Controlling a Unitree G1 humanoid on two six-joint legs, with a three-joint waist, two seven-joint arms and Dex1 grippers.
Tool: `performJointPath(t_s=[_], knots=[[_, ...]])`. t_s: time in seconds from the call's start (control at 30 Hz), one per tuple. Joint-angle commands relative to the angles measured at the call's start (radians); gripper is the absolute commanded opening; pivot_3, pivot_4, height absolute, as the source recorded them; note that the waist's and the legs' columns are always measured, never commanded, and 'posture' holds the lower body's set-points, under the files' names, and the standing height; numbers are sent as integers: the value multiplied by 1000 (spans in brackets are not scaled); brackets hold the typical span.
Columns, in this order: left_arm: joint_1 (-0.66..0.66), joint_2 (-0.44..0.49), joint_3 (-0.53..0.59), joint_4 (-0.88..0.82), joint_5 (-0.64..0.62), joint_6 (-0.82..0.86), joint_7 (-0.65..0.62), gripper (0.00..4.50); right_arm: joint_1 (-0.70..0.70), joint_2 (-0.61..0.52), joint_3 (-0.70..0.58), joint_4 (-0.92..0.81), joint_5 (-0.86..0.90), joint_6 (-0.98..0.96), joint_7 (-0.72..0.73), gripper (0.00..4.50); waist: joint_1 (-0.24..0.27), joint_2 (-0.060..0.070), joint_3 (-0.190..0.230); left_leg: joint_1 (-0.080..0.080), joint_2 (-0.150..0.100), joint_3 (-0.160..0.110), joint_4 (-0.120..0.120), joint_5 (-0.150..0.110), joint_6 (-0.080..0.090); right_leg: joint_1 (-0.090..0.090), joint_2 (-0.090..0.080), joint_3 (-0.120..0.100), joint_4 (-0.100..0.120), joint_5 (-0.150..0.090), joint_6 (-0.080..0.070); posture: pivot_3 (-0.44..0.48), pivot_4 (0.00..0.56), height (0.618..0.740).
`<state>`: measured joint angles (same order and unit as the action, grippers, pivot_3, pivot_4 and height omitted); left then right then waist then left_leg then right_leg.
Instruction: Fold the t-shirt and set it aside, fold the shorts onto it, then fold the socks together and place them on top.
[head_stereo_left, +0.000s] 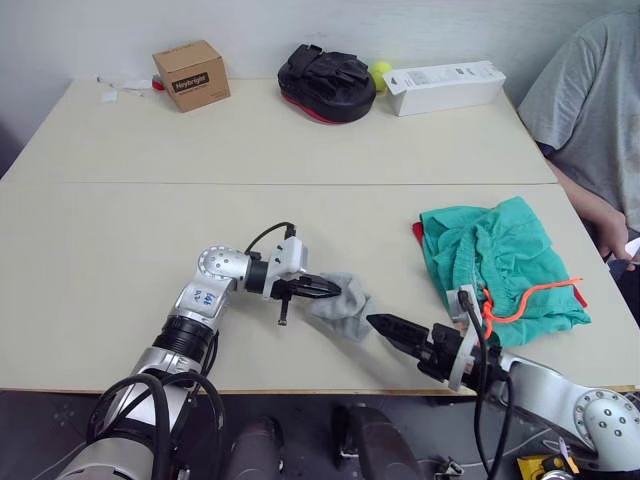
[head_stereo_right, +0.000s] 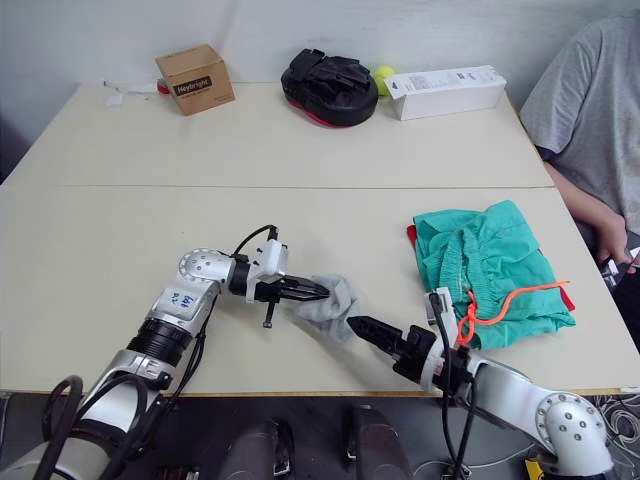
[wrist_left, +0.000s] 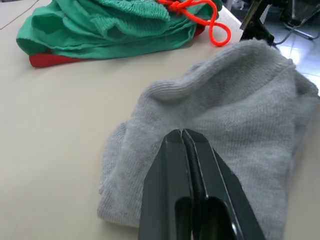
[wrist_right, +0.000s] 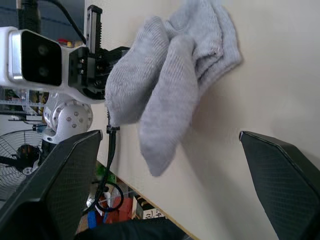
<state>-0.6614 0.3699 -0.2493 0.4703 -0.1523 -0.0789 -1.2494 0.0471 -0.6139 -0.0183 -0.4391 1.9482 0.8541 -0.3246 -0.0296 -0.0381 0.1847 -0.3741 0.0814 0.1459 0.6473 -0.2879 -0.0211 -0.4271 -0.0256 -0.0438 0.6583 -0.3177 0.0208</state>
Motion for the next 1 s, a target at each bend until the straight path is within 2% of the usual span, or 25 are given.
performJointPath(t_s=[0.03,0.17,0.23,0.47,0.53,0.6,0.77,0.93,1.0], knots=[[5,0,-9,-6,36,-13,34,18,-57,27,50,16,24,-9,-45,4500,0,0,0,0,0,0,0,0,0,0,0,0,0,0,0,0,150,740],[19,-9,-6,-29,37,1,60,18,-112,17,82,31,-33,0,-65,4500,1,0,0,0,0,0,0,0,0,0,0,1,0,0,0,0,150,740],[28,-10,0,-45,32,7,75,18,-115,-21,59,15,-138,15,-2,4500,1,0,0,0,0,0,0,0,1,0,-1,1,0,0,0,0,150,740],[67,8,17,-121,-9,53,61,18,12,-212,-74,-120,-605,-92,684,4500,4,0,0,0,0,0,0,-1,2,0,-1,0,-2,-1,3,0,150,740],[70,6,18,-136,-17,71,60,0,-1,-205,-79,-123,-713,-169,798,4125,-1,0,0,0,0,0,0,-2,2,0,0,0,-2,-1,3,0,150,740],[69,0,19,-142,-19,84,62,0,-62,-169,-20,-121,-858,-243,843,3644,-3,0,0,0,0,1,0,-2,1,0,0,0,-2,-1,3,0,150,740],[64,-13,13,-142,-11,110,69,0,-171,-56,165,-77,-1183,-388,915,1931,1,0,0,1,0,0,-1,-1,0,0,1,-1,-1,-2,4,0,150,740],[64,-13,14,-149,-12,159,76,0,-185,21,273,35,-1396,-494,958,114,2,0,0,0,0,2,1,0,-2,0,-1,0,-1,0,1,0,150,740],[68,-9,17,-154,-14,172,75,0,-167,30,277,98,-1463,-552,983,49,3,0,0,0,-1,3,2,0,-2,0,-2,1,-1,0,1,0,150,740]])
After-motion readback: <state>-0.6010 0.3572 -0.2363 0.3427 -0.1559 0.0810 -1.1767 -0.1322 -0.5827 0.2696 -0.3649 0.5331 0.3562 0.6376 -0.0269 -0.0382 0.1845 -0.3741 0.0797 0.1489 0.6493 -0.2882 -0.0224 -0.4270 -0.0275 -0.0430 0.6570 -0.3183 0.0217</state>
